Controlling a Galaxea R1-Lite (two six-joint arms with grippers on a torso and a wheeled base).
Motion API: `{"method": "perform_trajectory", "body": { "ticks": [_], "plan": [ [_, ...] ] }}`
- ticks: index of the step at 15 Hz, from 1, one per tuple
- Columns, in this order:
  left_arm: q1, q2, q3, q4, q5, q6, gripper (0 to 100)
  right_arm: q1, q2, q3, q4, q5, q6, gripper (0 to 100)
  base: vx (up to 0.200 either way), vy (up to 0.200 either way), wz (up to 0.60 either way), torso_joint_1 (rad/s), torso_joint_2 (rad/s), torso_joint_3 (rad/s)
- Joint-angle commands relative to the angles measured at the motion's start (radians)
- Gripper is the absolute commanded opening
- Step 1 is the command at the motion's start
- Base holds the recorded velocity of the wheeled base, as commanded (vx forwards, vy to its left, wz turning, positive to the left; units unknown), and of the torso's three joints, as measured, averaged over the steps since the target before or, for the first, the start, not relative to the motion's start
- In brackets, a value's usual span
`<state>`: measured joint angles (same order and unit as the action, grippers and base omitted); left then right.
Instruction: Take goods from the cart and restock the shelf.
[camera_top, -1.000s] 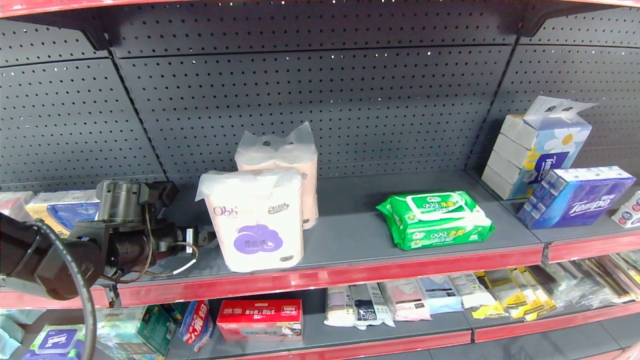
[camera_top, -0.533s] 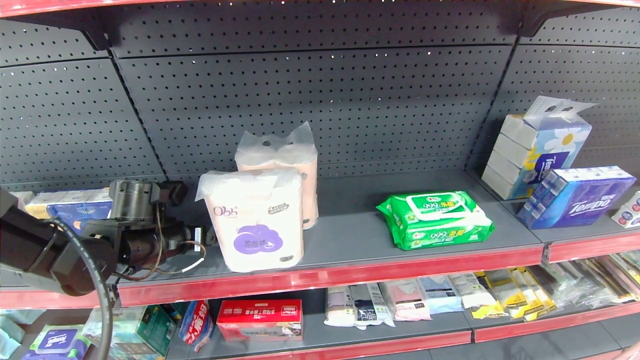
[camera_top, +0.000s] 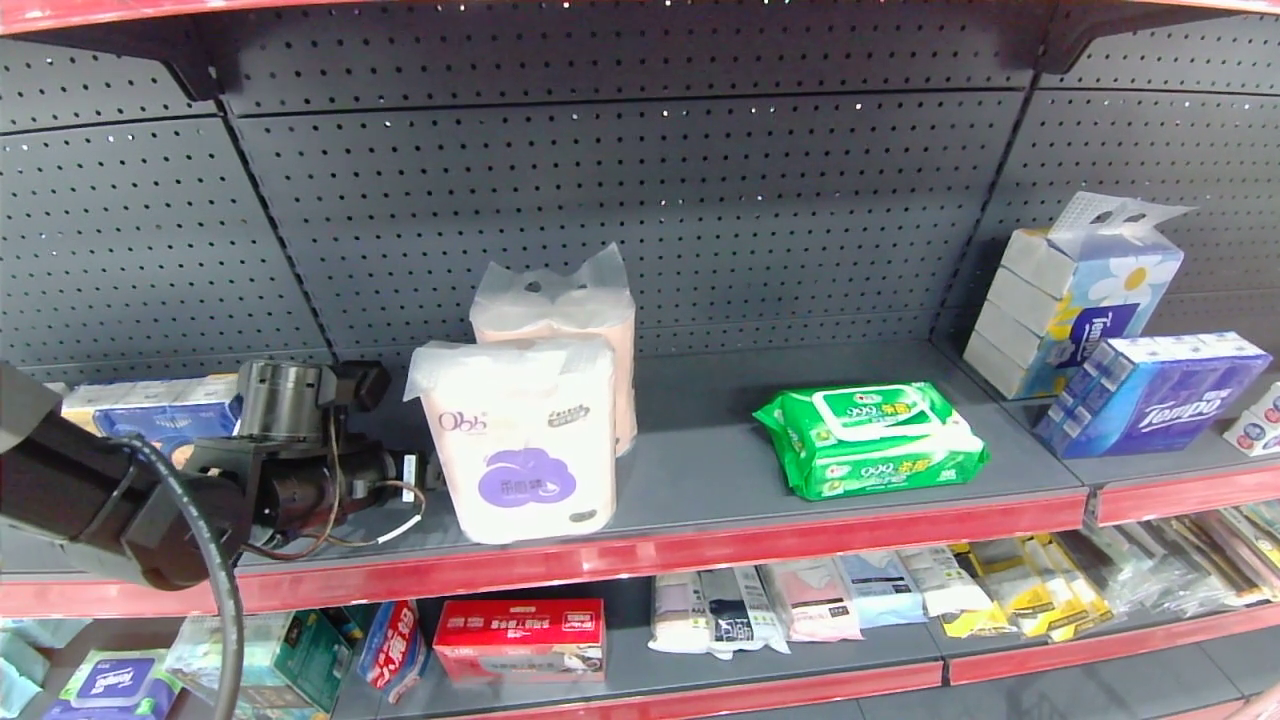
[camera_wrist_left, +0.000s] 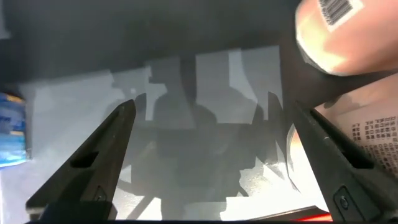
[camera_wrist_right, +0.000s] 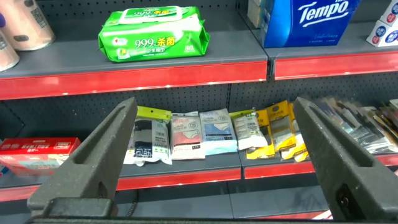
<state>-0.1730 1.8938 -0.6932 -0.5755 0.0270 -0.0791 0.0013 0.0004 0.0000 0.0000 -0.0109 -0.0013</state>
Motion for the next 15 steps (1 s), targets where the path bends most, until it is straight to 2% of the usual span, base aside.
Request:
{"method": "perform_trajectory", "body": {
  "ticks": [1,10,15],
  "plan": [
    [-0.013,0.001,0.0,0.0,0.001,-0.001,100,0.0,0.0,0.0,0.0,0.0,0.0,100,0.0,0.0,0.0,0.0,0.0,0.0],
    [-0.034,0.016,-0.023,0.003,0.016,-0.007,100,0.0,0.0,0.0,0.0,0.0,0.0,100,0.0,0.0,0.0,0.0,0.0,0.0],
    [-0.031,-0.041,0.029,0.013,0.048,0.004,100,0.0,0.0,0.0,0.0,0.0,0.0,100,0.0,0.0,0.0,0.0,0.0,0.0]
  ]
}}
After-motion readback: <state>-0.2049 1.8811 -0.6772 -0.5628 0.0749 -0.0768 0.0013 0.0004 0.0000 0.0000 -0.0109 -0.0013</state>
